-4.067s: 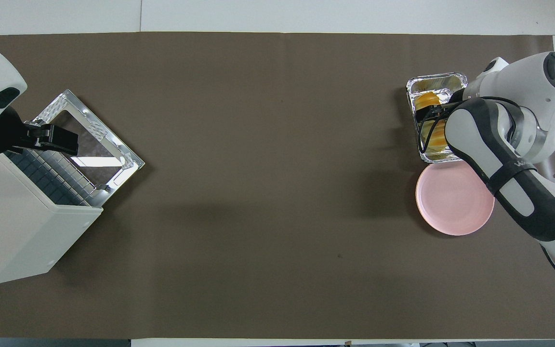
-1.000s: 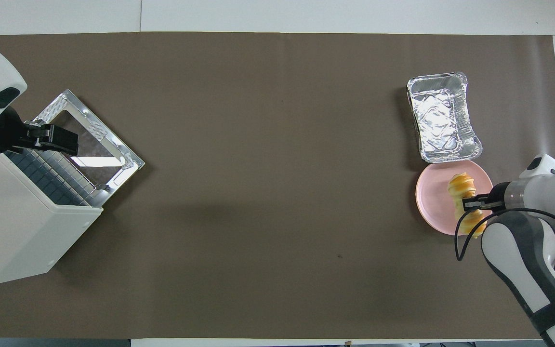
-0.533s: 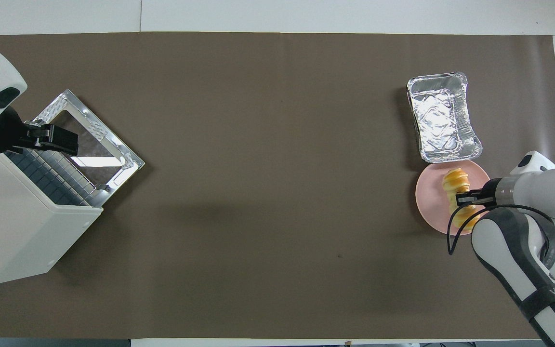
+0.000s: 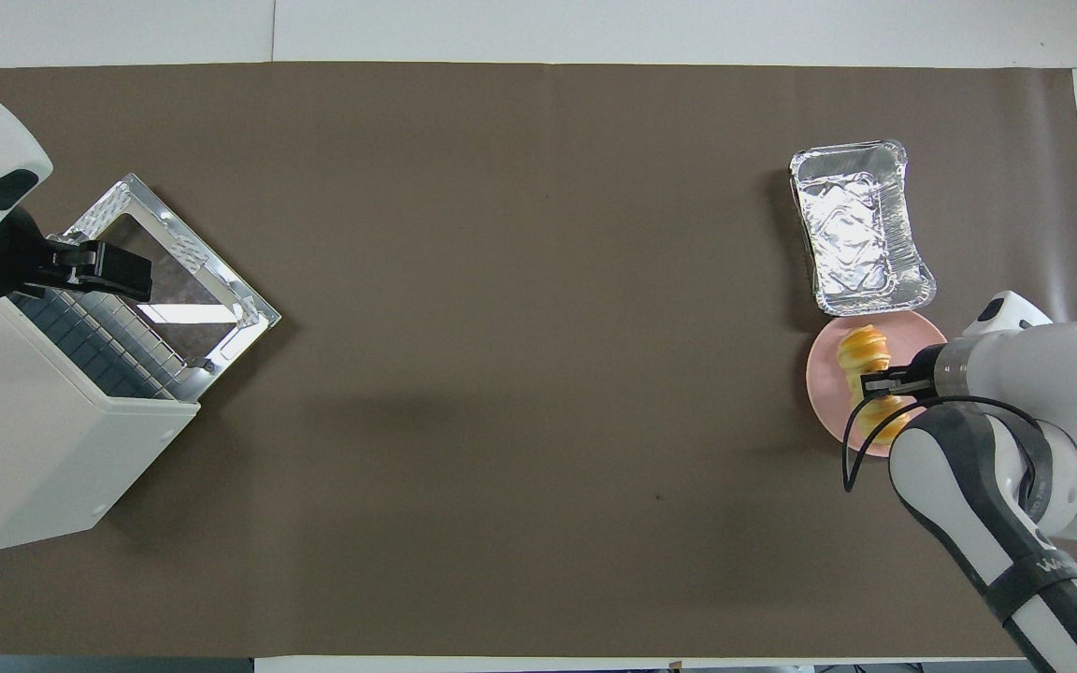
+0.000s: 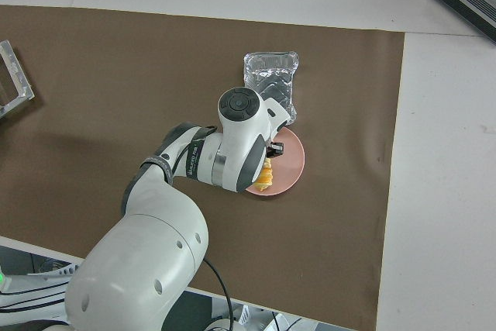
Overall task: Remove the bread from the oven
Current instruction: 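Lower the bread onto the pink plate and open the right gripper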
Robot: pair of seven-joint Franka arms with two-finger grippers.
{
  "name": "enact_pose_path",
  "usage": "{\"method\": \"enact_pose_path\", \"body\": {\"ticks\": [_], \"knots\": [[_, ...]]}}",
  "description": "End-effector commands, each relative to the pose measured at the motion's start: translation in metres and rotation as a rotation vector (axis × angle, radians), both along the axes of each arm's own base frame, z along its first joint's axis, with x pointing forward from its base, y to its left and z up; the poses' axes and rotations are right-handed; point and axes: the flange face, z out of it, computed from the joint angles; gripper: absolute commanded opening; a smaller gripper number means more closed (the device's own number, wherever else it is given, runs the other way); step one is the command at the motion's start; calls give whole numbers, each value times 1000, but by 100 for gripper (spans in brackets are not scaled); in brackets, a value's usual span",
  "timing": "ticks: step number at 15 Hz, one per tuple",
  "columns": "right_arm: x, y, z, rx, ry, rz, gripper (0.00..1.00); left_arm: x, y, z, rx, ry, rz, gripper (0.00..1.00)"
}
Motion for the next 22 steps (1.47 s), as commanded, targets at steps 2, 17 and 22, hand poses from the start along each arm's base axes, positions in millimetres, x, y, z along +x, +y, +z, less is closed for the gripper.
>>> {"method": "enact_pose_path", "body": {"ticks": [2,17,22], "knots": [[1,1,4,-5,-7,-9,100,-4,3,2,-13,-7,9,100],[42,0,138,17,54,12,100,-4,3,2,-13,-7,9,100],[35,-5,216,-13,74,21,100,-4,3,2,-13,-7,9,100]]}}
